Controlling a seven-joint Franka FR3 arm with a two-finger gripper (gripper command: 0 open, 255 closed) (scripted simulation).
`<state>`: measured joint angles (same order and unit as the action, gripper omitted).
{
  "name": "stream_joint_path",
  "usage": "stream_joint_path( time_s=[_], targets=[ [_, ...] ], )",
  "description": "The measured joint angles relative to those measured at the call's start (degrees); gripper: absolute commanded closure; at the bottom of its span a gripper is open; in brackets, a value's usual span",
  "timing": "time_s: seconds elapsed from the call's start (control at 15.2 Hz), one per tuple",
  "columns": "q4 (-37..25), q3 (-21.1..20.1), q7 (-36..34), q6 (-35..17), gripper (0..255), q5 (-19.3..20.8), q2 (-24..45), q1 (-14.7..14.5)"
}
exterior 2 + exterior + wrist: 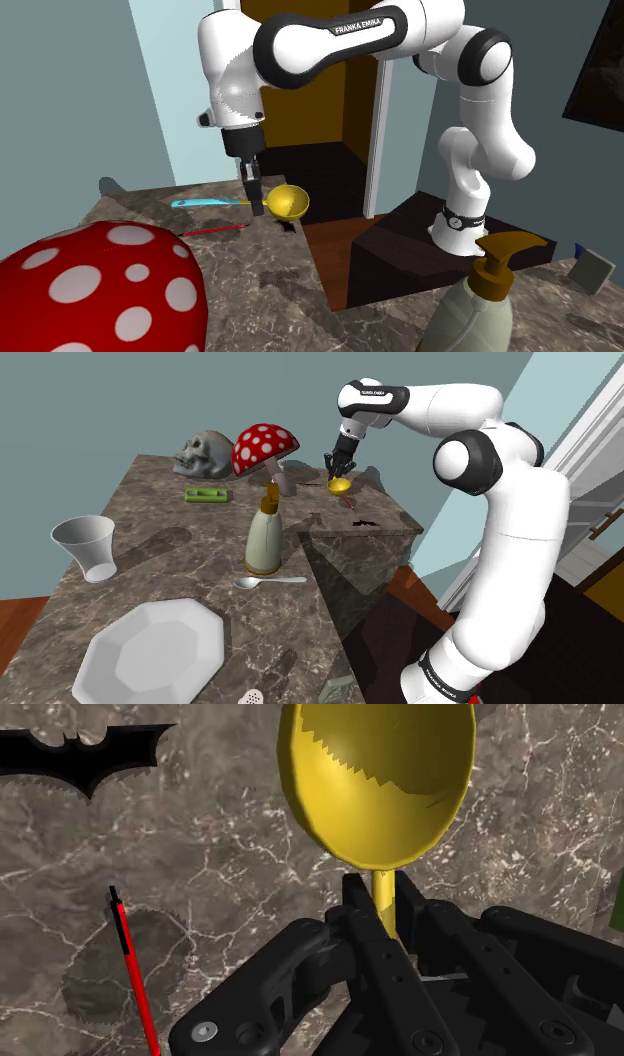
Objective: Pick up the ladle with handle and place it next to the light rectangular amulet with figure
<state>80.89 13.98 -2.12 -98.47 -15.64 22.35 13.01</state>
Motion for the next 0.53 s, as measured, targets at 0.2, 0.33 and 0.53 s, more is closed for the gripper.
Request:
stream_joint_path(
  time_s=[0.2,0.33,0.53],
  targets=[
    [8.3,-0.4,-2.1,-2.9,255,1.2,-6.0,-2.6],
    [14.7,-0.9,-3.7,-5.1,255,2.2,-10.6,-4.2],
    [22.3,-2.0,-6.7,-7.8,255,3.2,-16.3,-6.5]
  ],
)
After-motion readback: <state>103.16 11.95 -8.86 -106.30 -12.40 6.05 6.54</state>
